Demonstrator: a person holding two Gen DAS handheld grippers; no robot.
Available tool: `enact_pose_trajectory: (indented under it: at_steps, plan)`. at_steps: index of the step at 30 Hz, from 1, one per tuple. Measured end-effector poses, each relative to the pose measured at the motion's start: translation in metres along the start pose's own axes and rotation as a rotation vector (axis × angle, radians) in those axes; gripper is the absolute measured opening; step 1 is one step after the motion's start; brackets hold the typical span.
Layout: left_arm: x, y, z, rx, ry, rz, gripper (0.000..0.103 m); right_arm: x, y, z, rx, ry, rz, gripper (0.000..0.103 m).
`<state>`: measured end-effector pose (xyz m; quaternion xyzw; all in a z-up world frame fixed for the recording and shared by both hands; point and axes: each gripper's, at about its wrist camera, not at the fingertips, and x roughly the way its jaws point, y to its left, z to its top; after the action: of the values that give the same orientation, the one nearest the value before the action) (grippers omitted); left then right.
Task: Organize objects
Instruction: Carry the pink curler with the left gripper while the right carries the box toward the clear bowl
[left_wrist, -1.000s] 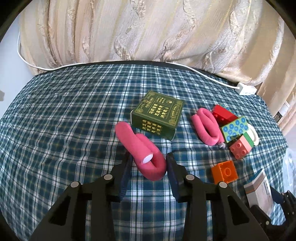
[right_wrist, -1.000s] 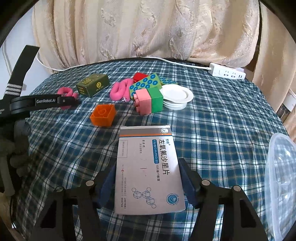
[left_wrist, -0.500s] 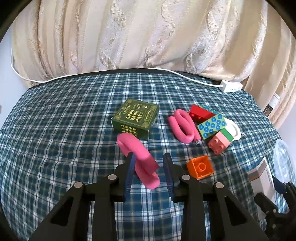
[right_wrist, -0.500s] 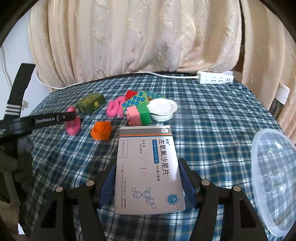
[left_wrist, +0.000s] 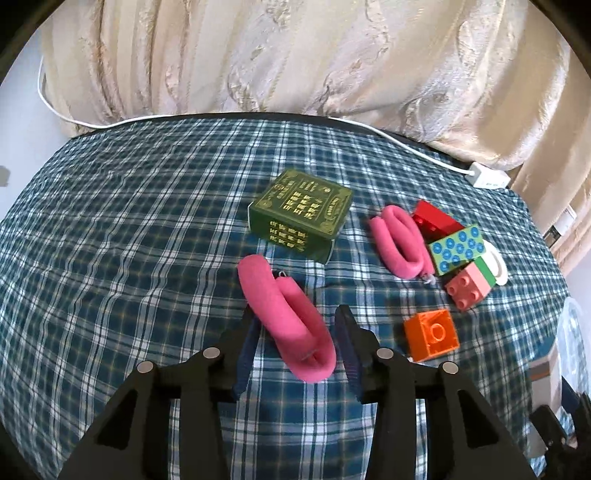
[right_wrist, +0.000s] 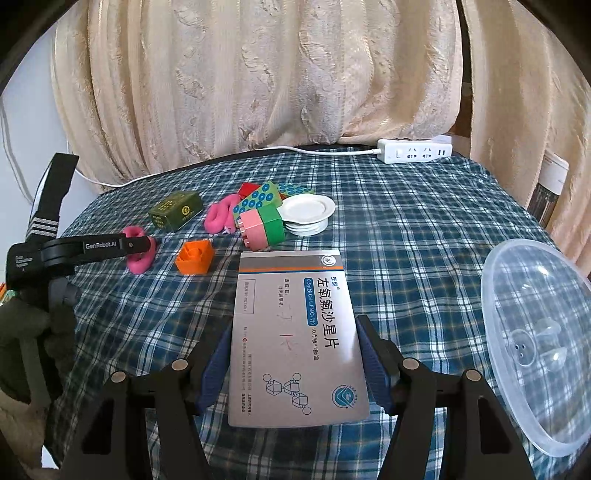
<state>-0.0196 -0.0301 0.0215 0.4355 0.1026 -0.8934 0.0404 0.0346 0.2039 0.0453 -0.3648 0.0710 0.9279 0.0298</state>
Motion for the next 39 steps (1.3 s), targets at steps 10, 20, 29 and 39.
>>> enact_pose_trajectory:
  at_steps: [10,20,29,39]
  plan:
    - [0.010,0.001,0.000,0.011,0.011,0.000,0.037,-0.005,-0.004,-0.003,0.014,-0.006,-0.006,0.067]
    - [-0.019,-0.025,0.004,0.086,-0.068,-0.023,0.036,-0.022,-0.015,-0.004,0.051,-0.047,-0.015,0.067]
    - [-0.042,-0.065,0.001,0.170,-0.086,-0.076,0.036,-0.046,-0.043,-0.002,0.107,-0.102,-0.039,0.067]
    - [-0.056,-0.129,-0.009,0.276,-0.076,-0.163,0.036,-0.075,-0.097,-0.012,0.205,-0.145,-0.130,0.067]
